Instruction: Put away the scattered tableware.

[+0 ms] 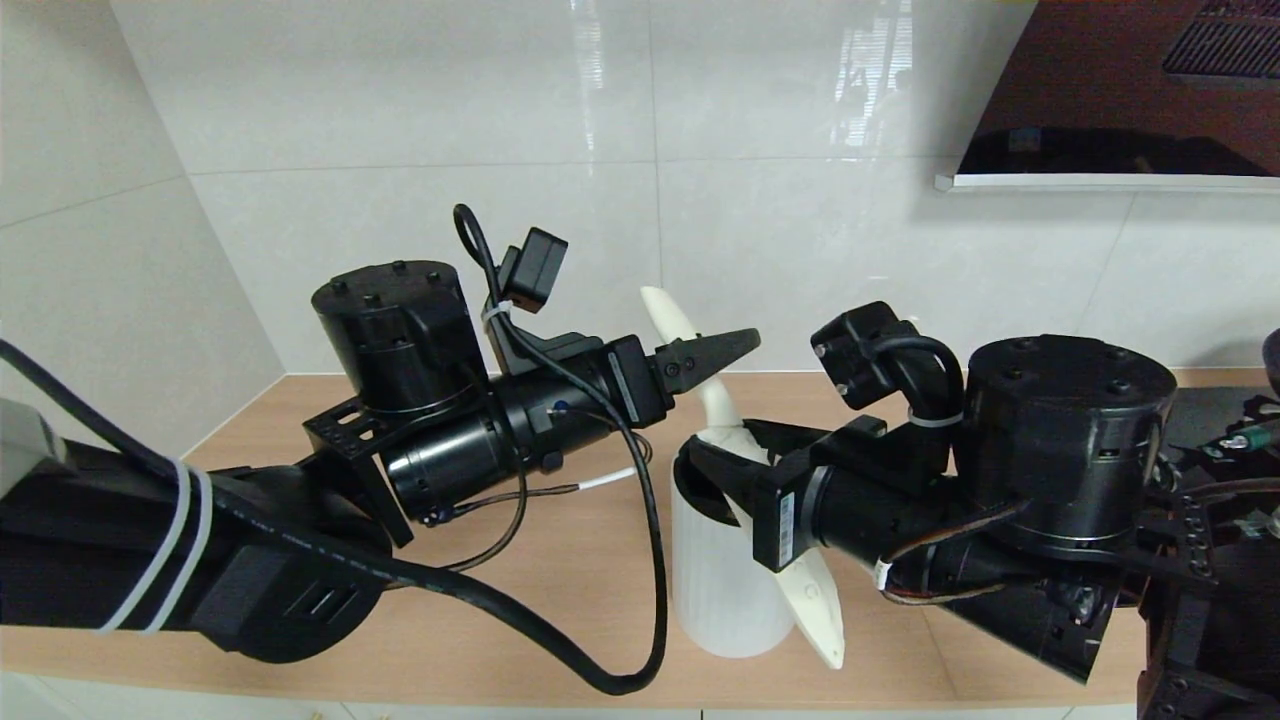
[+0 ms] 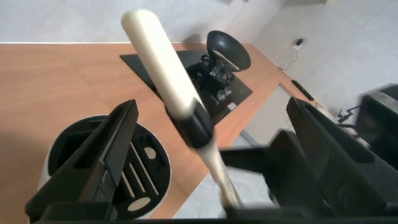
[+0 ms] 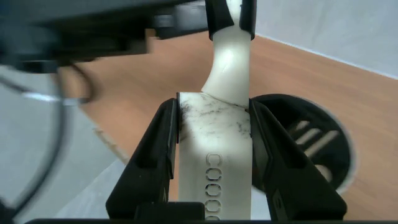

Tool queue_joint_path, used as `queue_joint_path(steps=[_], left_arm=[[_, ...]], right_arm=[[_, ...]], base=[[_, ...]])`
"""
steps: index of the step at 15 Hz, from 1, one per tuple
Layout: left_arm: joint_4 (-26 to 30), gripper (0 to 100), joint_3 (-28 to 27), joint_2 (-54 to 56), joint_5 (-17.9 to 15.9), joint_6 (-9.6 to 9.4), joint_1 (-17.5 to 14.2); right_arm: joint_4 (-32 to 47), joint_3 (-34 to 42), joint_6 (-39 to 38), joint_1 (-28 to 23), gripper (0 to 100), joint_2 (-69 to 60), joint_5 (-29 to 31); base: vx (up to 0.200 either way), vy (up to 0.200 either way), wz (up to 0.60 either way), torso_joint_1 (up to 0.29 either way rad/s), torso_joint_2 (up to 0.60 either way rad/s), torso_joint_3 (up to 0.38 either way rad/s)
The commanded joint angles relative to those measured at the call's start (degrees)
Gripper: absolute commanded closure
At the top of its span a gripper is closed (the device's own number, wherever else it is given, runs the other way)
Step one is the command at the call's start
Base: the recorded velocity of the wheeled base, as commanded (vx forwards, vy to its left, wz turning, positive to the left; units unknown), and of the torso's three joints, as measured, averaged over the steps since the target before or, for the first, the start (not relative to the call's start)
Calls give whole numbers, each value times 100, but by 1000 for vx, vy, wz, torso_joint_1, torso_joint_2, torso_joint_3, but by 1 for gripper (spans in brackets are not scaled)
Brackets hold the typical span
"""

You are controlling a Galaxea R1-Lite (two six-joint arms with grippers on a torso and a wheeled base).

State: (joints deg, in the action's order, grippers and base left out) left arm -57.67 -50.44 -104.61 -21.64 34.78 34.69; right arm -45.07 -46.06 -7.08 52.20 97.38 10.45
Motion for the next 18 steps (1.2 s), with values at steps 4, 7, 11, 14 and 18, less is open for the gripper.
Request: queue_joint_path(steps=[4, 7, 11, 14, 18], left_arm=[[-86, 0, -36, -112, 116, -6, 2], [-86, 0, -27, -77, 116, -6, 2], [-86, 0, 0, -7, 116, -6, 20], [-86, 100, 8, -33, 107, -6, 29], [-86, 100, 17, -33, 107, -6, 29]], right_arm=[[-2, 9, -4, 45, 100, -8, 1], [-2, 18, -4, 45, 100, 36, 1], [-2, 18, -4, 27, 100, 44, 1], [-2, 9, -4, 27, 100, 18, 1], [-11, 35, -12, 36, 100, -61, 10]], base=[[0, 0, 0, 0, 0, 0], [0, 0, 0, 0, 0, 0], [0, 0, 0, 0, 0, 0], [0, 0, 0, 0, 0, 0], [0, 0, 0, 0, 0, 0]])
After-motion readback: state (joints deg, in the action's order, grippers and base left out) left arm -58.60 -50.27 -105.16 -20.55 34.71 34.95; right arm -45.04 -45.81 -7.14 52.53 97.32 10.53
